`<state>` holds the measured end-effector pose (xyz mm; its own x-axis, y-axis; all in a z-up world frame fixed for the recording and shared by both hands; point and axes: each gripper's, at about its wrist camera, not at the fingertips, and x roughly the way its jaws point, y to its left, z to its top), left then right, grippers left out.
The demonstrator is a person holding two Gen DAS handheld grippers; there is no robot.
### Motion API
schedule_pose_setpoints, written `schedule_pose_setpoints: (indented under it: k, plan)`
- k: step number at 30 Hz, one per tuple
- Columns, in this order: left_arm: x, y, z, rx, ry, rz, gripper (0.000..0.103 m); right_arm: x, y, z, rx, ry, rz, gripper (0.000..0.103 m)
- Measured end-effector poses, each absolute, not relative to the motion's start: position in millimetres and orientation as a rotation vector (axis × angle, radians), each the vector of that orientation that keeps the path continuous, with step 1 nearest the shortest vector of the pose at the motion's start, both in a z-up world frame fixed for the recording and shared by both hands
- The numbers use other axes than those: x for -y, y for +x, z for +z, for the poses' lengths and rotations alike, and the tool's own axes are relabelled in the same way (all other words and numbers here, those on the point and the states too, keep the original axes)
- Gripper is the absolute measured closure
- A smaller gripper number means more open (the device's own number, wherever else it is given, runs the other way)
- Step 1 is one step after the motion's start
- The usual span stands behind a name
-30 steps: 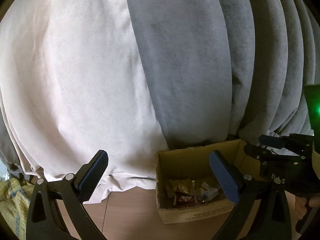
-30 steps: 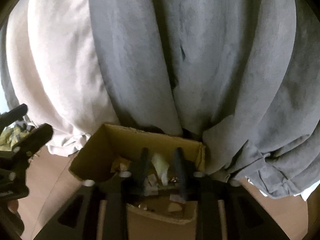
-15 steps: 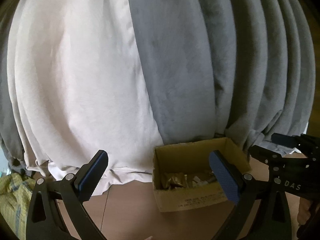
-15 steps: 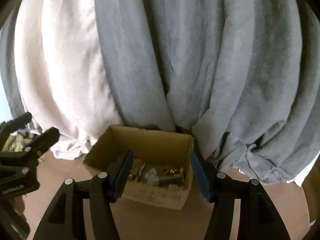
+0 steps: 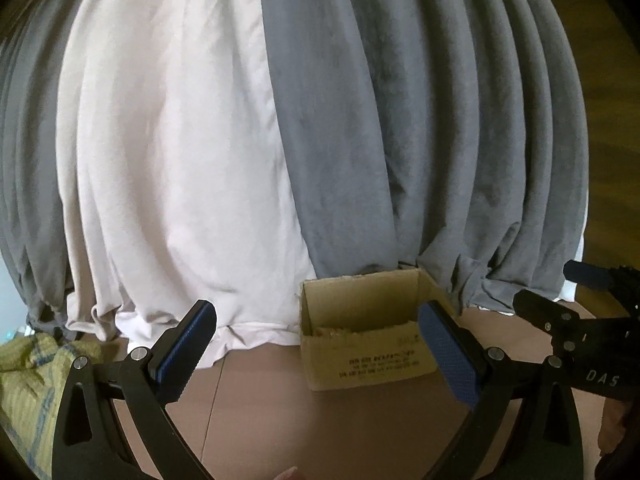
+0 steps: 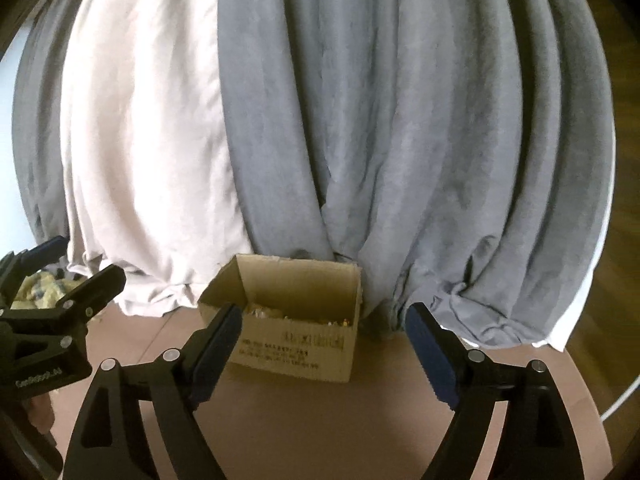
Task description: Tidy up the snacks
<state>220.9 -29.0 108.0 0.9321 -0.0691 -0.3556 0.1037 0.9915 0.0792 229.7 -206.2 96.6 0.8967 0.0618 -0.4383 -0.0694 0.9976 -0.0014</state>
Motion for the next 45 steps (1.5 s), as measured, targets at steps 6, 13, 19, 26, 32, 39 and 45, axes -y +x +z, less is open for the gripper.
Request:
schedule_pose_setpoints:
  k: [6,13,19,26,32,39,45]
  plan:
    - [29.0,183.0,104.7,-0.359,0.092,-0.087,0.0,206.5,187.3,93.2,-0.452,-0.007,0.08,0.018]
    - [31.5,149.3,101.8,-0.358,0.087,-0.099,0.0,210.4,147.5,89.8,-0.442,-0.002,0.055,0.018]
    - [36.9,129.4,100.5,-0.361,0.085,-0.12,0.0,214.8,122.9,85.6,-0.46,0.01,0.051,0.018]
    - [41.4,117.7,97.7,-0.375,0.074,-0.137,0.0,220.8,106.0,82.6,-0.475,0.032,0.054,0.018]
    - [45.8,109.3,94.9,-0.391,0.074,-0.132,0.0,223.1,94.8,82.3,-0.475,0.017,0.045,0.018]
    - [54.1,99.8,95.7,-0.392,0.07,-0.132,0.0,229.5,86.3,81.2,-0.477,0.018,0.053,0.018]
    - [62.1,97.3,97.5,-0.388,0.073,-0.129,0.0,236.7,84.1,80.9,-0.479,0.033,0.06,0.018]
